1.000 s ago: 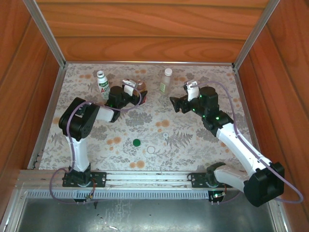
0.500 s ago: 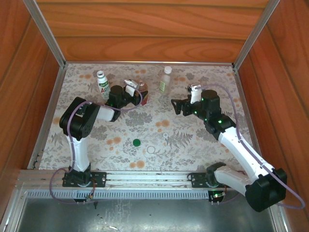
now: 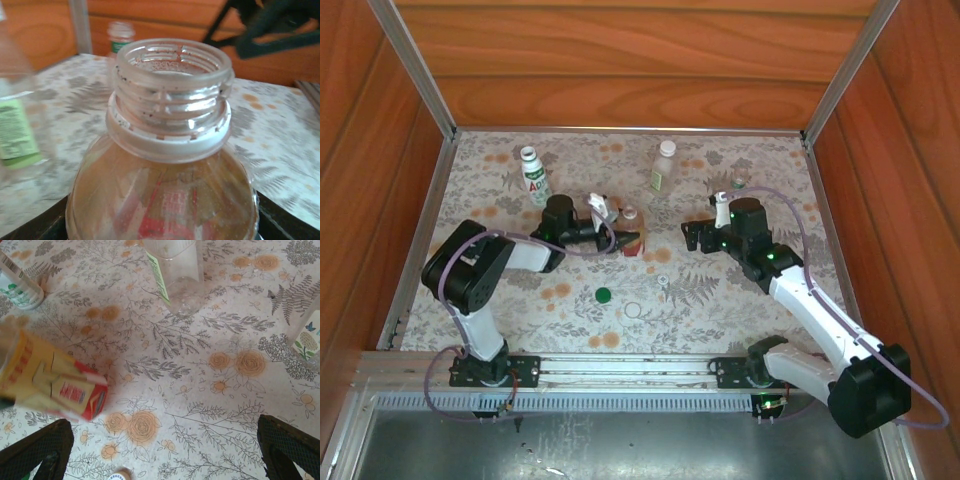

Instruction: Screw on the bottle caps

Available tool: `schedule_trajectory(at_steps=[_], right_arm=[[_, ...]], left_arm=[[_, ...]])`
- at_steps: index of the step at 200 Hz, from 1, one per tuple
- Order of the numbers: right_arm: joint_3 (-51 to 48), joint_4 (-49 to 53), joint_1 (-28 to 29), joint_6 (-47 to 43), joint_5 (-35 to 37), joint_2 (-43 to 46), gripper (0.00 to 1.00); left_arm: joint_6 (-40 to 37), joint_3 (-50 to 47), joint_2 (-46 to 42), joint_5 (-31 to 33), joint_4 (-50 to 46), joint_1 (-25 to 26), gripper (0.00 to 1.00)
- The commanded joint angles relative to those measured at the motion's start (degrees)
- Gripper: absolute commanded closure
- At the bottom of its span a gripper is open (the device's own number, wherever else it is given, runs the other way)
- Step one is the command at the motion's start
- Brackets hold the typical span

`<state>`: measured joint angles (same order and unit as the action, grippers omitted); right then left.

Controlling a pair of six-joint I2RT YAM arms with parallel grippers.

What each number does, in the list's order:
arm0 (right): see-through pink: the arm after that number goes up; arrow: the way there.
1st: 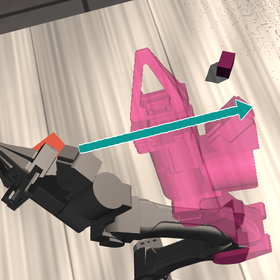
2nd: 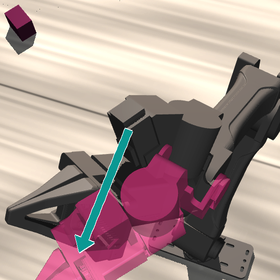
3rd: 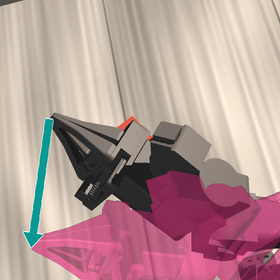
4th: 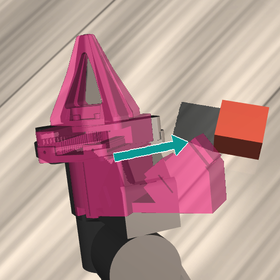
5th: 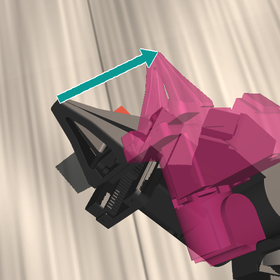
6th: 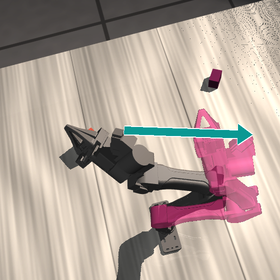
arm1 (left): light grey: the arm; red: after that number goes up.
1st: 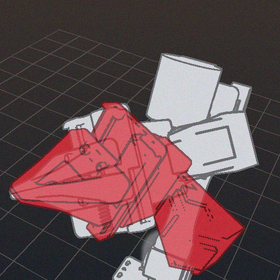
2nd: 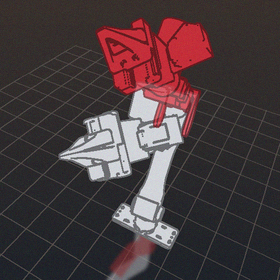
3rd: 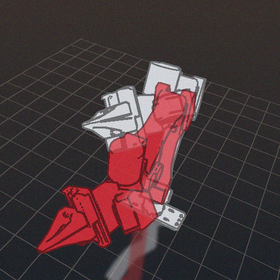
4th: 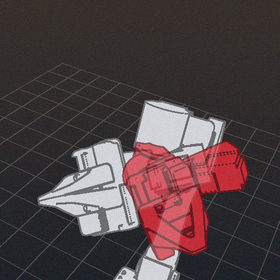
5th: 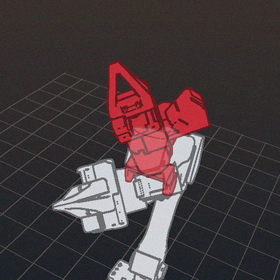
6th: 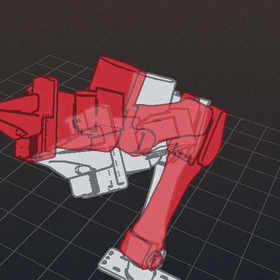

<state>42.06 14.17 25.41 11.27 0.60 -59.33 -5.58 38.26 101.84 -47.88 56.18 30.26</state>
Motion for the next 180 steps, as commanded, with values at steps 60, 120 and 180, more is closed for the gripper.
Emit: schedule_trajectory(at_steps=[60, 120, 180], right_arm=[[-0.75, -2.05, -0.31, 2.31, -2.33, 0.69, 0.00], [0.30, -1.50, -0.28, 2.09, -5.64, -0.69, 0.00], [0.59, -2.82, -0.27, 3.84, -7.78, -2.70, 0.01]], left_arm=[[-2.97, -4.72, -0.68, 4.14, 0.21, 3.99, 0.19], [5.38, -10.18, 2.44, 6.97, 18.88, 3.98, 0.04], [7.05, -9.92, 5.95, 5.80, 25.15, 4.73, 0.09]])
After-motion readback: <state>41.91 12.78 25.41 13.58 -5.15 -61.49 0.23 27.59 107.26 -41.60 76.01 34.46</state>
